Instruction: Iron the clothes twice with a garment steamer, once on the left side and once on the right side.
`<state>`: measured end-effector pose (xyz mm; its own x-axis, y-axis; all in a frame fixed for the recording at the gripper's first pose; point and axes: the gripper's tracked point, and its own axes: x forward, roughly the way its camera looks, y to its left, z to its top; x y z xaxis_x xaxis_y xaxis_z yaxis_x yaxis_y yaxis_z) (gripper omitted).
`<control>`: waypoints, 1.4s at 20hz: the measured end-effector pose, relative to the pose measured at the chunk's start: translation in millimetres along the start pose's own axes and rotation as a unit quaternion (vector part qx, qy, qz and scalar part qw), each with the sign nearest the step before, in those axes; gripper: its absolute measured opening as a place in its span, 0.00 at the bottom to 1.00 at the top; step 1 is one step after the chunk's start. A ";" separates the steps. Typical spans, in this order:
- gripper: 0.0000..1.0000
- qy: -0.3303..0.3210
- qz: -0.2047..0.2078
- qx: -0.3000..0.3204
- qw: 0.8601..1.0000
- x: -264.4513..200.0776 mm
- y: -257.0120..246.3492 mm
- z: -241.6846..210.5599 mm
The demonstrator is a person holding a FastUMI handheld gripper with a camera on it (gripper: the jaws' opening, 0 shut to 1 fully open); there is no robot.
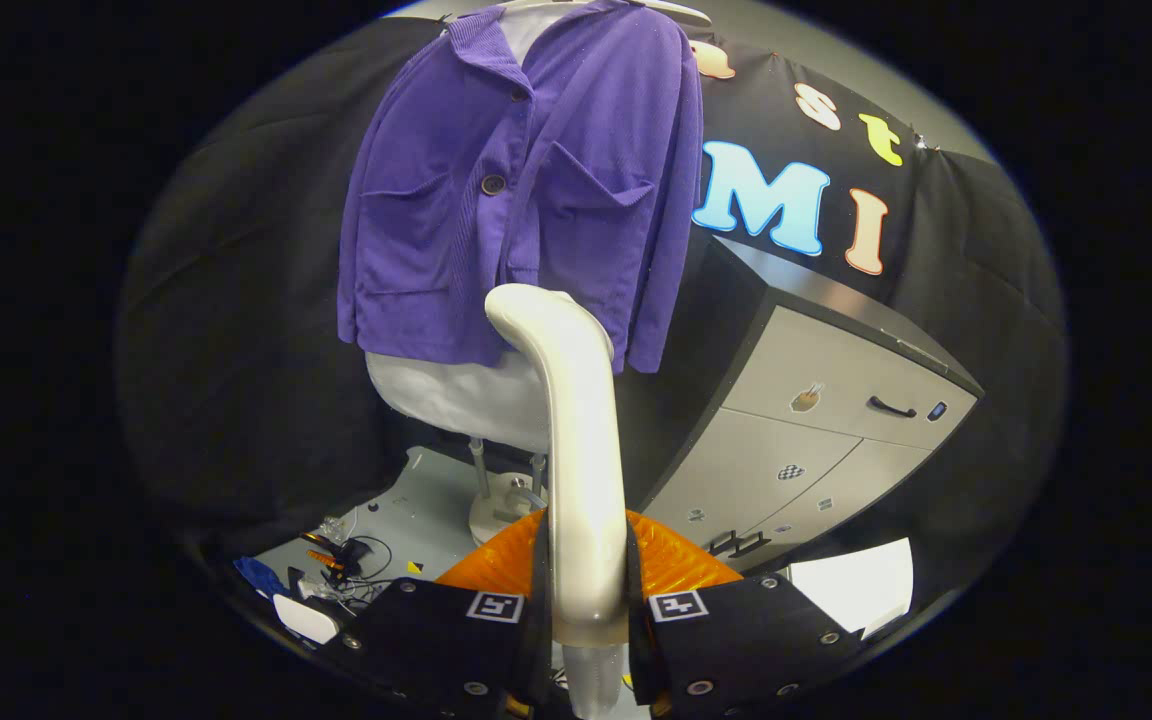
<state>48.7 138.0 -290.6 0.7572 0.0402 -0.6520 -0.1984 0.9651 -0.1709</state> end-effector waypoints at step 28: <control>0.31 -0.244 0.106 -0.013 0.964 -104.2 77.7 278.5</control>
<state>127.8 280.9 -30.2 0.8991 0.3585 -0.2511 -0.3915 0.9153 -0.0950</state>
